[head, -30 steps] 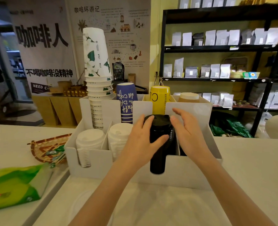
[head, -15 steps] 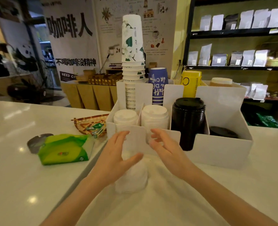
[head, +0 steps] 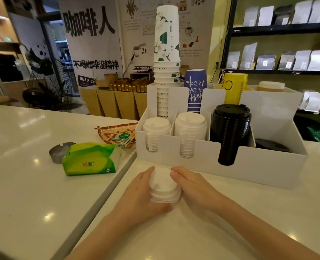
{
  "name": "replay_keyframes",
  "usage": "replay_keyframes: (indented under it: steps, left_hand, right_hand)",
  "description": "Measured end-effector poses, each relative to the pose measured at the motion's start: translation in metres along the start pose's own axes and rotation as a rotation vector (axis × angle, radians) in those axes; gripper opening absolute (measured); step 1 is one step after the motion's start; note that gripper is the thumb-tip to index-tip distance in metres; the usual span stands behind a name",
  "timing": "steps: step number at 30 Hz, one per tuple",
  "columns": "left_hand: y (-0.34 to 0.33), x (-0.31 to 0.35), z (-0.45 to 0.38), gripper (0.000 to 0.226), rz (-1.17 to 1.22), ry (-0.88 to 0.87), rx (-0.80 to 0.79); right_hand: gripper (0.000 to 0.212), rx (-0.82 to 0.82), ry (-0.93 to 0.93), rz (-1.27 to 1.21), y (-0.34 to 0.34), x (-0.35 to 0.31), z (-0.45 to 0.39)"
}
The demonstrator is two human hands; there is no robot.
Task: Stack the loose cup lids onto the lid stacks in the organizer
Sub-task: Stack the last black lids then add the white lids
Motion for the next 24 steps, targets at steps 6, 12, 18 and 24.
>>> replay_keyframes:
  steps: [6,12,18,24]
  left_hand:
    - [0.003,-0.006,-0.005,0.096,0.058,0.001,0.040]
    - [0.017,-0.001,-0.018,0.083,0.138,-0.049,0.186]
    - [0.054,0.015,-0.056,0.070,0.144,-0.181,0.337]
    - [0.081,0.030,-0.107,0.071,0.157,-0.236,0.434]
  right_hand:
    - [0.030,0.005,-0.007,-0.039,0.003,0.002,-0.006]
    - [0.018,0.023,0.095,-0.052,0.021,-0.017,-0.015]
    - [0.028,0.096,0.259,0.034,0.050,-0.062,-0.052]
    - [0.038,0.157,0.354,0.119,0.078,-0.098,-0.098]
Point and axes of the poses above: each hand's wrist, its own z-axis away from the middle knuckle, its own y-axis out of the back of the hand, x = y × z, the point moved 1 cm from there along -z, towards the middle knuckle, and after that the axes turned 5 degrees about x, right-handed, at the moved point
